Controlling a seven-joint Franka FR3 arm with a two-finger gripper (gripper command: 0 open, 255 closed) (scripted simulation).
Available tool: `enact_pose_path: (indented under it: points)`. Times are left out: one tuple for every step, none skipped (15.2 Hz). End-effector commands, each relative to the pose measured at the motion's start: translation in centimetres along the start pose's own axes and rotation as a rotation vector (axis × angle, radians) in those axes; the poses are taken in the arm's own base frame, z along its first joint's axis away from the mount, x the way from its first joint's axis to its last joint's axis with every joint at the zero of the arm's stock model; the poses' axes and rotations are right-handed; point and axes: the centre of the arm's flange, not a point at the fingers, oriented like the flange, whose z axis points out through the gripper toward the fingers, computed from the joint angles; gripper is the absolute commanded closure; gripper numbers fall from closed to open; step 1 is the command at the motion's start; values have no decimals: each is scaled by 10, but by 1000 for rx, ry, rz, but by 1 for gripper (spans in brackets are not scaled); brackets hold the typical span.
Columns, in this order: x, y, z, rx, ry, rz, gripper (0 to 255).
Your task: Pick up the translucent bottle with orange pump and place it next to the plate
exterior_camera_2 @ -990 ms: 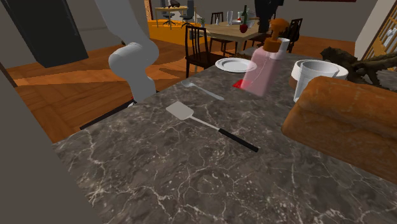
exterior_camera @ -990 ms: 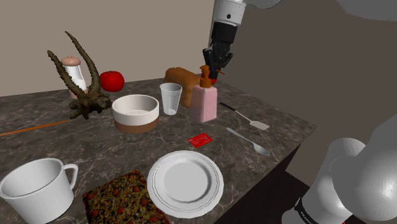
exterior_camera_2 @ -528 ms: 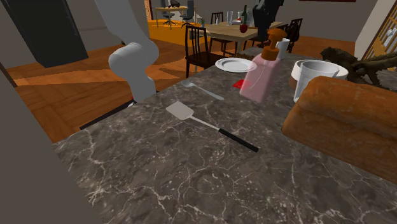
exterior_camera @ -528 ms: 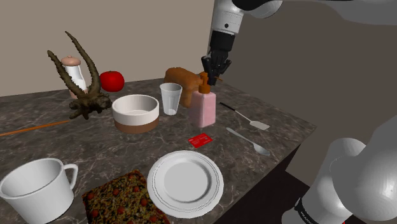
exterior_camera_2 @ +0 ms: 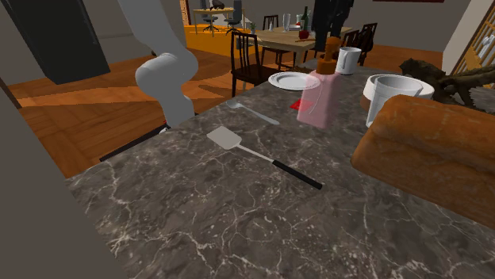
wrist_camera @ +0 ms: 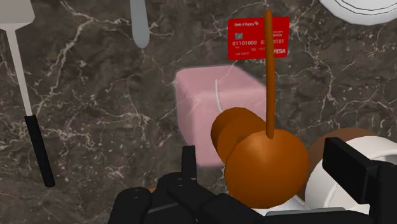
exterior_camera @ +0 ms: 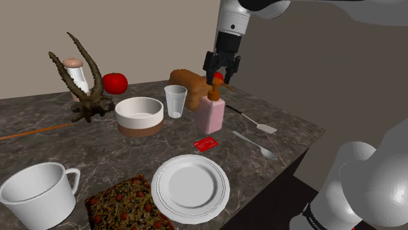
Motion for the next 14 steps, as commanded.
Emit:
enact_pose_path:
  points:
    - [0, 0, 0, 0, 0, 0, 0]
    - [0, 0, 0, 0, 0, 0, 0]
    - [0, 0, -13, 0, 0, 0, 0]
    - [0, 0, -26, 0, 0, 0, 0]
    - [0, 0, -40, 0, 0, 0, 0]
    - [0, 0, -50, 0, 0, 0, 0]
    - [0, 0, -50, 0, 0, 0, 0]
    - [0, 0, -50, 0, 0, 0, 0]
    - [0, 0, -50, 0, 0, 0, 0]
    - [0, 0, -50, 0, 0, 0, 0]
    - [0, 0, -50, 0, 0, 0, 0]
    - [0, 0, -50, 0, 0, 0, 0]
    - [0, 0, -50, 0, 0, 0, 0]
    - [0, 0, -50, 0, 0, 0, 0]
